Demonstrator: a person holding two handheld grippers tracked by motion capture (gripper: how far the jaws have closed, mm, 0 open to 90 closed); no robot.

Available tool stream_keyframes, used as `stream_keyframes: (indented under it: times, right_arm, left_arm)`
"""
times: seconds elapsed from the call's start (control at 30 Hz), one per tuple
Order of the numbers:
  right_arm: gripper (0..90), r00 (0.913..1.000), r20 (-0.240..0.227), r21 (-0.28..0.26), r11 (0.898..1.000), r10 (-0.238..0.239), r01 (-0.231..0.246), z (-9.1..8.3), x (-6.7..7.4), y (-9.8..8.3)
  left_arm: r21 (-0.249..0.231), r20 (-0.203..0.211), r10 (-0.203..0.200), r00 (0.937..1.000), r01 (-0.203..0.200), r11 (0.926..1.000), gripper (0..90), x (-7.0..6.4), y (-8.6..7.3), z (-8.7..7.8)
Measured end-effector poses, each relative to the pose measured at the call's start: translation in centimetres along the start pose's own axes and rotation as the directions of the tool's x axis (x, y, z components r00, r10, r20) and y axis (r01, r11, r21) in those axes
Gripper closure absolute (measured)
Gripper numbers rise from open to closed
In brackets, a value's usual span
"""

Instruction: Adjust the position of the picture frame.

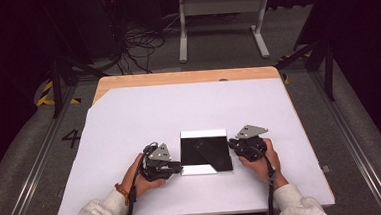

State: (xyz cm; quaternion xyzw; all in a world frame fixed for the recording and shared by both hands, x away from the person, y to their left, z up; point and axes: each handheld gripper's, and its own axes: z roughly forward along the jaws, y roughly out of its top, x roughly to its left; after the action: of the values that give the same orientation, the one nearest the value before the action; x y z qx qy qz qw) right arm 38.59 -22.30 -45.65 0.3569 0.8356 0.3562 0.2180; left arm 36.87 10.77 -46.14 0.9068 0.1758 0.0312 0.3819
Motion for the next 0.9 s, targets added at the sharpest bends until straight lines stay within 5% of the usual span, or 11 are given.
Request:
stream_keyframes:
  times: [0.33,0.6,0.9]
  right_arm:
    - [78.6,0.9983,-0.054,-0.026,0.999,0.02,-0.021,-3.0,0.0,-0.8]
    - [75.7,0.9946,-0.103,-0.016,1.0,-0.008,0.007,-5.3,0.9,-1.4]
    - [76.1,0.986,-0.158,0.051,0.997,-0.052,0.061,-6.3,2.1,-2.3]
  left_arm:
    - [-0.011,-0.081,0.076,0.9938,-0.077,0.997,62.8,-1.3,-0.3,-1.7]
    - [-0.081,-0.118,0.054,0.9916,-0.063,0.9947,45.8,-2.1,-2.1,-4.1]
    - [-0.1,-0.184,-0.003,0.983,-0.016,0.9949,30.7,-2.8,-4.6,-6.0]
